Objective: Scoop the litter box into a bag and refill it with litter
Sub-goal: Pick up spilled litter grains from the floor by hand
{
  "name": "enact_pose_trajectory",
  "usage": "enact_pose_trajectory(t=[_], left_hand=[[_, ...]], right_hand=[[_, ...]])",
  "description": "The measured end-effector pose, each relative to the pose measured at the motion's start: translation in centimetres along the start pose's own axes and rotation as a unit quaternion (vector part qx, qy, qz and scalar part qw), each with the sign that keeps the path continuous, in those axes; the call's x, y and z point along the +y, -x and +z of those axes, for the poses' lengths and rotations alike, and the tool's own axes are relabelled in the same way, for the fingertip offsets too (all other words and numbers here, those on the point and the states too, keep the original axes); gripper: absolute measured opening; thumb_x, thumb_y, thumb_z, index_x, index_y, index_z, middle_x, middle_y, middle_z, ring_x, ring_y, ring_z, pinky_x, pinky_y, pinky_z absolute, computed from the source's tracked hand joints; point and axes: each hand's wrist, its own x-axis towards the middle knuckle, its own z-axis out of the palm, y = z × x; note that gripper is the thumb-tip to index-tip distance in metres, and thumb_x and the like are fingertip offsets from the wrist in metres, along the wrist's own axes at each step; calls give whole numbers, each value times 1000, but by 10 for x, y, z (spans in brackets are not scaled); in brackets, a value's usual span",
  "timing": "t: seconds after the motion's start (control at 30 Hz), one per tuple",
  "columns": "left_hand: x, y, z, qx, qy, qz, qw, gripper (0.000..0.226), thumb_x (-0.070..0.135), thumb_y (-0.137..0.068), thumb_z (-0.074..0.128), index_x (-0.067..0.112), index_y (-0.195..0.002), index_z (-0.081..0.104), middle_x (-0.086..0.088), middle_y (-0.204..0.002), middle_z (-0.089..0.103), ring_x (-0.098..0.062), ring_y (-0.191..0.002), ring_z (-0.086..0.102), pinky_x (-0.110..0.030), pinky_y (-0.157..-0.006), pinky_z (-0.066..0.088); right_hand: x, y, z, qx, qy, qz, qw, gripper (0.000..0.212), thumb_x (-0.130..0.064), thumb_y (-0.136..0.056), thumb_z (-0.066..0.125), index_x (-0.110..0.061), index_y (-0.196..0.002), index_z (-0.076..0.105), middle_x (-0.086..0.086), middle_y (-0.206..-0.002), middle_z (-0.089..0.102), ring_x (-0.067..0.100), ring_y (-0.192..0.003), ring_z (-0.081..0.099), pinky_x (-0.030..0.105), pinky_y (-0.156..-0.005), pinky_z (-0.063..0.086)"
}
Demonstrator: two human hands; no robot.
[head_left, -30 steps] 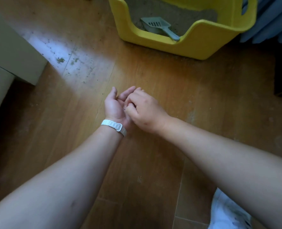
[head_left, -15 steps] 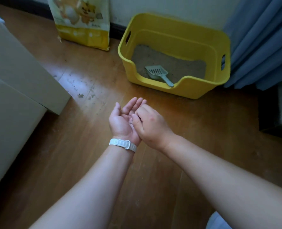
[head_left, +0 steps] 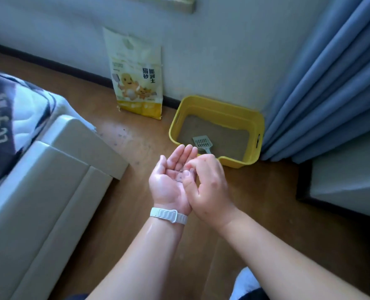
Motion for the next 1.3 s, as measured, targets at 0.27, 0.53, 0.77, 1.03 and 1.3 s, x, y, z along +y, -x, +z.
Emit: enact_pose_trajectory(t=[0.27,0.53,0.77,1.03,1.3], left_hand=[[24,171,166,-28,-10,-7,1000,47,31,-101,35,-4,-113,64,-21,-120,66,-33,-113,63,-44,-106,41],[6,304,292,-75,-36,-25,996,46,31,-100,34,-1,-105,67,-21,-119,65,-32,-109,64,-42,-101,45],[-14,363,339,-118,-38,-42,991,46,30,-99,34,-4,-105,65,-22,-106,69,-32,-88,71,-45,-82,55],[-14,388,345,-152,-102,-133,974,53,29,-100,35,-4,-89,75,-22,-109,69,-33,-93,71,-42,-91,53],[45,409,324,-197,-174,-227,938,45,27,-101,36,-7,-115,63,-23,-118,66,-34,-113,63,-43,-103,44]], right_hand=[[-157,-53,-173,33,-19,24,999,36,-25,-88,47,-4,-111,64,11,-119,58,23,-112,53,32,-99,43],[-262,-75,-325,80,-113,70,988,50,-27,-91,44,-5,-136,49,5,-144,46,8,-137,38,21,-113,29],[-308,-71,-386,124,-156,117,973,59,-36,-90,44,-11,-144,41,-4,-148,41,-2,-138,32,9,-110,23],[-339,-58,-398,242,-158,170,942,60,-44,-89,40,-15,-142,43,-12,-142,45,-8,-133,37,11,-108,29],[-396,-53,-353,367,-192,262,872,51,-38,-93,39,-24,-141,47,-12,-140,52,-1,-128,48,37,-109,42]])
